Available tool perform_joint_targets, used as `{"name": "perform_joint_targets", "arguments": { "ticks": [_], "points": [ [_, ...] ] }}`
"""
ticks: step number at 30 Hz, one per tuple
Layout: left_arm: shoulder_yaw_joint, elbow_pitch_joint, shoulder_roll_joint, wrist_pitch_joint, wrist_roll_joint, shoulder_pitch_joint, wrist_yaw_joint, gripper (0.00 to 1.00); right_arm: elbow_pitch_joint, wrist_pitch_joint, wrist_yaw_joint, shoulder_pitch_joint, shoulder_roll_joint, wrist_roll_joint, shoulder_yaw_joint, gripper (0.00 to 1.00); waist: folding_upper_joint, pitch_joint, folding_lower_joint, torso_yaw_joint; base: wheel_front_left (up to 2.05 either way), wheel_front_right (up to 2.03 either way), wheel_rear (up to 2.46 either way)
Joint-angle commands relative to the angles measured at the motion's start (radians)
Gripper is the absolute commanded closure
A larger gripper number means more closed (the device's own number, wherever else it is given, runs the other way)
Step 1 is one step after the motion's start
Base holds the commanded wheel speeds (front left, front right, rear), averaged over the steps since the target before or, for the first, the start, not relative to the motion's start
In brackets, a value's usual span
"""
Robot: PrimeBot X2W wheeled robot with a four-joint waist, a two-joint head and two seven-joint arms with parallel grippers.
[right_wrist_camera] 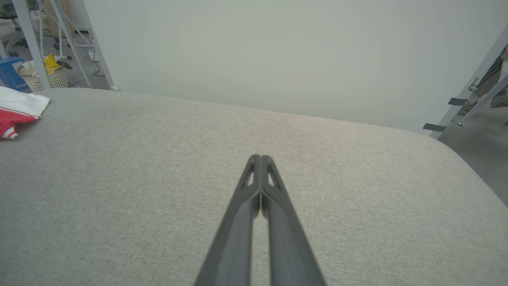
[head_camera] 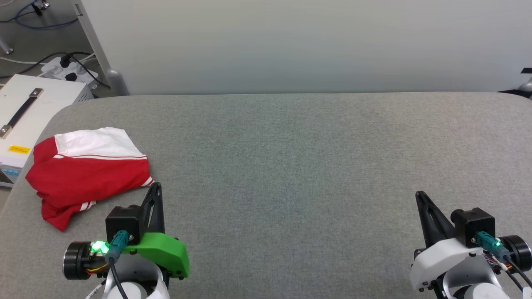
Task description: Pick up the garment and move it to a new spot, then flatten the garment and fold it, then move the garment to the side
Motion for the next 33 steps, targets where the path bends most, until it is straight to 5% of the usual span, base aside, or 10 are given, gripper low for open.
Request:
{"name": "perform_joint_targets", "arguments": {
  "ticks": [1,33],
  "points": [
    [0.0,-0.002,-0.005,-0.001,0.009,0.016,-0.003,1.0,-0.004,0.003,-0.001,-0.016,-0.001,-0.01,0.0,1.0,0.0,0.0,0.0,0.0,0.0,0.0,0.0],
    [0.0,-0.002,-0.005,-0.001,0.009,0.016,-0.003,1.0,-0.004,0.003,-0.001,-0.016,-0.001,-0.01,0.0,1.0,0.0,0.0,0.0,0.0,0.0,0.0,0.0]
  ]
}}
